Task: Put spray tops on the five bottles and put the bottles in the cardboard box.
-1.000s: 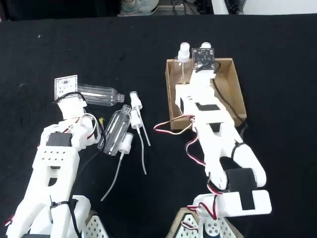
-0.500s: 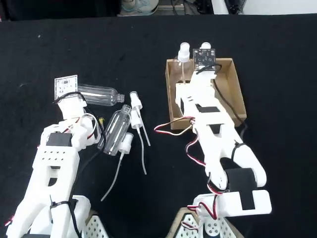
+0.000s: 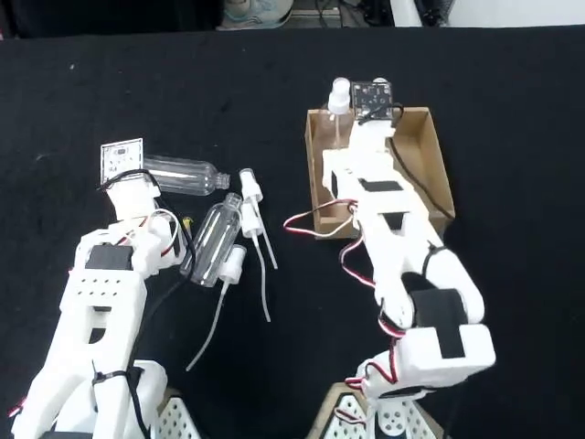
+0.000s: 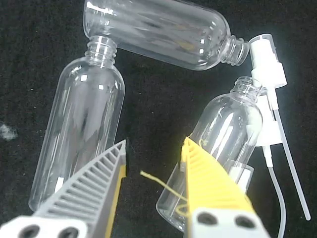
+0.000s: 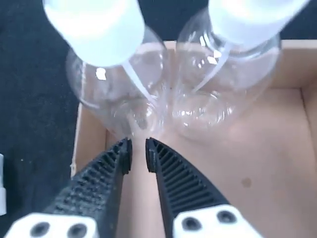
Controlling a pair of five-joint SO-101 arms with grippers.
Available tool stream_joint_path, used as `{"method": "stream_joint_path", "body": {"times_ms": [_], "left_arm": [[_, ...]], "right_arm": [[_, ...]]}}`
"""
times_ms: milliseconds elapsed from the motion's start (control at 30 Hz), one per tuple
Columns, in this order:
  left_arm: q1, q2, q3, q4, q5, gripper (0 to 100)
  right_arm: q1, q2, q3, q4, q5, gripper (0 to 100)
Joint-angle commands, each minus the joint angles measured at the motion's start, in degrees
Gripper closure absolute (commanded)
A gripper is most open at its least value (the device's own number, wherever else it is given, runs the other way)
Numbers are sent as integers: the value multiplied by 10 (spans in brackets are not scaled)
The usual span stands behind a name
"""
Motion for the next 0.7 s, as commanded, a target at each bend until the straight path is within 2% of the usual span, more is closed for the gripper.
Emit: {"method": "stream_joint_path", "body": {"times_ms": [0, 333, 667], "left_arm": [[4, 0, -2, -8, 3, 823], [4, 0, -2, -8, 2, 823], [4, 0, -2, -8, 2, 823]], "right_arm": [[-8, 11, -51, 5, -2, 977], [-8, 71, -95, 5, -2, 977], [-8, 51, -85, 11, -2, 977]]}}
